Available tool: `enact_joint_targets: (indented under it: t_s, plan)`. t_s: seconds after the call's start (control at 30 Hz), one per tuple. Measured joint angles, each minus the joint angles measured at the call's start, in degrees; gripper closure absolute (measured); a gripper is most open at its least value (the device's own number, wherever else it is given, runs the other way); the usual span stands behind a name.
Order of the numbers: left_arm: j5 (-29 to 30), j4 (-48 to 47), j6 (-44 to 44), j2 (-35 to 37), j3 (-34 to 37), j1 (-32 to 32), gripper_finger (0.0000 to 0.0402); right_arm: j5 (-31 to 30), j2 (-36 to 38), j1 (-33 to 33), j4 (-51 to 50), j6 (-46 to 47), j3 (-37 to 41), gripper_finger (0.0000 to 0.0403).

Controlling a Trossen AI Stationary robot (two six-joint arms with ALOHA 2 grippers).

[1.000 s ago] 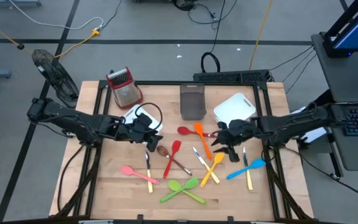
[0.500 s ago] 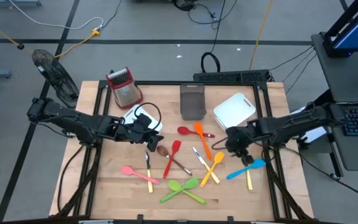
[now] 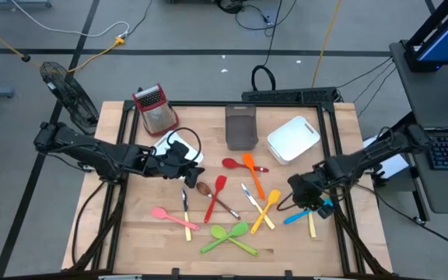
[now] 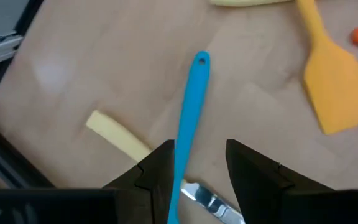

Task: Pick & Place Kitchen Items
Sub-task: Put the blue spatula into the black bin

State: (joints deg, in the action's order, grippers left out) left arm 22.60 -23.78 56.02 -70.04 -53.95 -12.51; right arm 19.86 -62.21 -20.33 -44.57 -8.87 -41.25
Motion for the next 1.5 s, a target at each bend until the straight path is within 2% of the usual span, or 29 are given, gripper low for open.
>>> enact_joint_targets:
  t_s: [0.4,0.77,0.9,1.0,1.5]
  plan:
    - [0.0,-0.1,-1.5,0.0,0.0,0.5,0.0194,-0.4,-6.3,-5.0,0.4,9.6,0.0,0.0264]
    - [-0.4,-0.5,-2.3,0.0,0.0,0.5,0.0195,-0.8,-12.4,-8.6,2.3,14.2,0.0,0.0264]
    - [-0.6,-0.5,-3.0,0.0,0.0,0.5,0.0195,-5.3,-14.3,-10.1,3.1,16.0,0.0,0.0264]
    - [-0.6,-0.5,-3.0,0.0,0.0,0.5,0.0195,-6.3,-15.8,-10.4,3.9,17.6,0.0,0.0264]
    - [-0.6,-0.5,-3.8,0.0,0.0,0.5,0.0194,-6.6,-20.5,-12.7,4.2,18.7,-0.2,0.0269]
